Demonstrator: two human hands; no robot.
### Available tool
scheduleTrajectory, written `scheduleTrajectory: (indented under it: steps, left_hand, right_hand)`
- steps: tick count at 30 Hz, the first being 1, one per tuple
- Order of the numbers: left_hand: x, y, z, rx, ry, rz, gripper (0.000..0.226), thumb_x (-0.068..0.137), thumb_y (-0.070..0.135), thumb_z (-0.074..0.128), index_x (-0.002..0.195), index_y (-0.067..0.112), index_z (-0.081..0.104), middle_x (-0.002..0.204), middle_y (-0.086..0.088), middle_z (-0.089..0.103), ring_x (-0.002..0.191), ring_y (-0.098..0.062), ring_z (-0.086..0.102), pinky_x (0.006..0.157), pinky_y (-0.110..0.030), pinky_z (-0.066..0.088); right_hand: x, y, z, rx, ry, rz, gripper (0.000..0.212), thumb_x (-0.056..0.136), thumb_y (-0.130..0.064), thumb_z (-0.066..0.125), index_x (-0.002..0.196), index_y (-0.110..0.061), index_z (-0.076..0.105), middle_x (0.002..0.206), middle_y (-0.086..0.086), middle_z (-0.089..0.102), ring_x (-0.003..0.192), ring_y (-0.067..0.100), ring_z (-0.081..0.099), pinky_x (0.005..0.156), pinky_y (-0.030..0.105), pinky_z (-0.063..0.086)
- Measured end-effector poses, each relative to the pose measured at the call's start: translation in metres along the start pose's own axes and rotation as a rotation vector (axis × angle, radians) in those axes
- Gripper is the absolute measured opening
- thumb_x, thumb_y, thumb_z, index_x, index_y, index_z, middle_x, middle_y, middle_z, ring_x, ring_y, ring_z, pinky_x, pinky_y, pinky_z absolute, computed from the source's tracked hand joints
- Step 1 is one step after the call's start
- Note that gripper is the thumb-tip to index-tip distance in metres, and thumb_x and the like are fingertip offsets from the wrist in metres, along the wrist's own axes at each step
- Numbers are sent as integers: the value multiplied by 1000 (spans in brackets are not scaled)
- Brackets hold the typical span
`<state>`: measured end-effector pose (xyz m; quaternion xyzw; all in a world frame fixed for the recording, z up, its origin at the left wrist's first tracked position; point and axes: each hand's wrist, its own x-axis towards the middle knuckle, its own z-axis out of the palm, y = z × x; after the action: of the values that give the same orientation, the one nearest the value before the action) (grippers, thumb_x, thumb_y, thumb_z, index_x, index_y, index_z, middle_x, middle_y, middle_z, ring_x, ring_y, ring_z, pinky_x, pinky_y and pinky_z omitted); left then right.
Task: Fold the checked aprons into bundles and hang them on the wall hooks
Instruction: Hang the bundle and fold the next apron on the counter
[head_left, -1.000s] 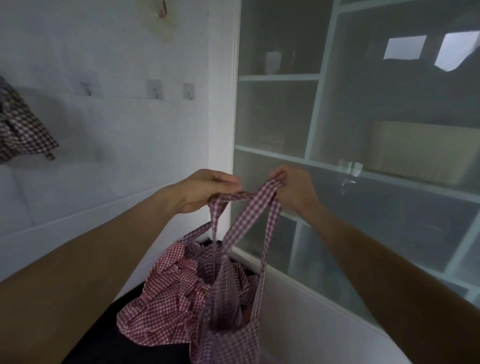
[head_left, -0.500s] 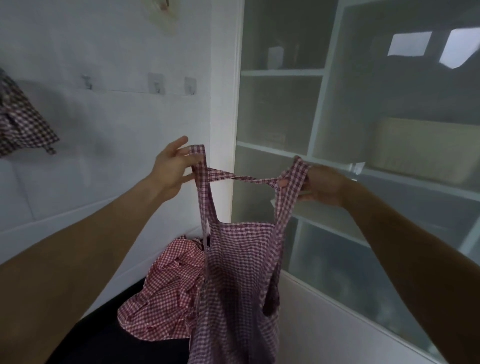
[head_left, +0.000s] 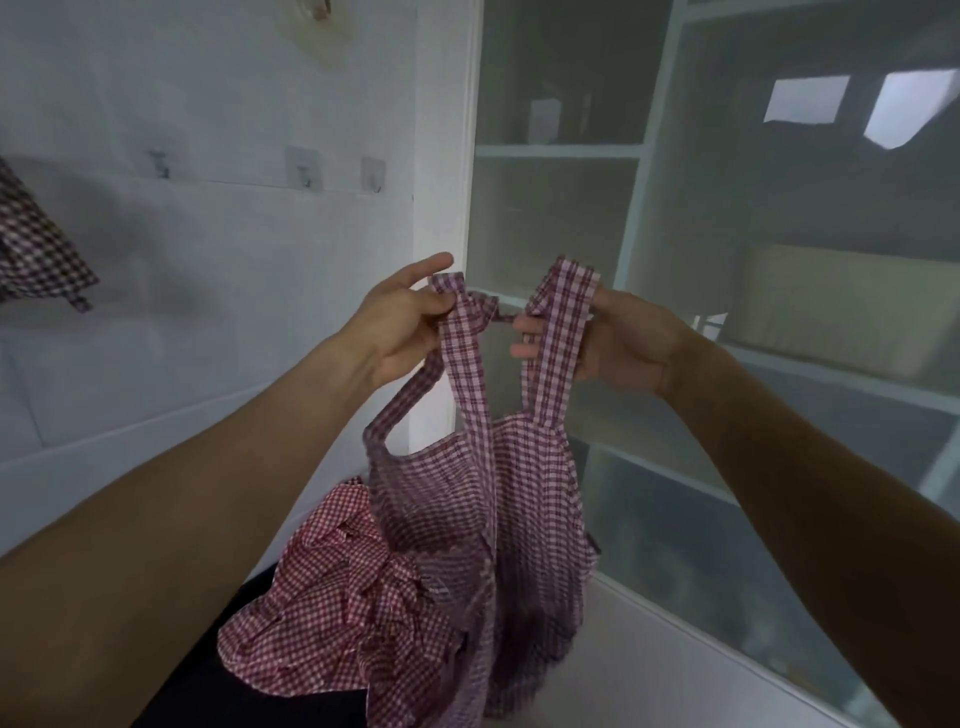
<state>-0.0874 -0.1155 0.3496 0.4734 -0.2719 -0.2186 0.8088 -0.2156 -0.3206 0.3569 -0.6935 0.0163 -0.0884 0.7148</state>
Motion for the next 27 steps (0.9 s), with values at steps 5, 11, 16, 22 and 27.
scheduleTrajectory:
  steps: [5,11,16,22,27]
  left_hand:
    - [1,3,-9,57,98,-43,45,97,-18,32,126,6,58,100,-17,61,72,-21,67,64,-28,58]
    - [8,8,-25,105,242,-28,36,100,-12,34,119,7,57,93,-13,57,68,-19,56,54,-23,55]
    - [13,11,-21,97,212,2,35,97,-16,36,103,9,59,94,-14,57,72,-19,57,55,-22,54]
    - [6,6,3,252,52,-53,38,94,-20,35,105,6,60,90,-13,60,73,-17,59,61,-18,54]
    - [2,8,10,354,30,-51,40,92,-22,34,102,5,62,88,-14,62,68,-16,64,60,-19,55]
  right_hand:
    - [-5,1,-11,-3,81,-5,40,94,-47,45,101,-13,65,111,10,62,104,29,55,93,44,46]
    - [-14,2,-36,255,170,28,52,75,-31,43,87,10,73,100,28,69,95,40,68,99,51,50]
    - [-17,25,-24,-358,66,247,21,86,-27,67,98,-10,65,90,5,72,81,21,67,68,30,57]
    - [-2,64,19,-379,-279,227,68,86,-14,71,146,-25,41,141,11,57,124,30,59,103,50,49]
    - [9,82,38,-402,-342,168,33,87,-3,72,119,-8,64,117,13,70,103,30,66,91,48,53]
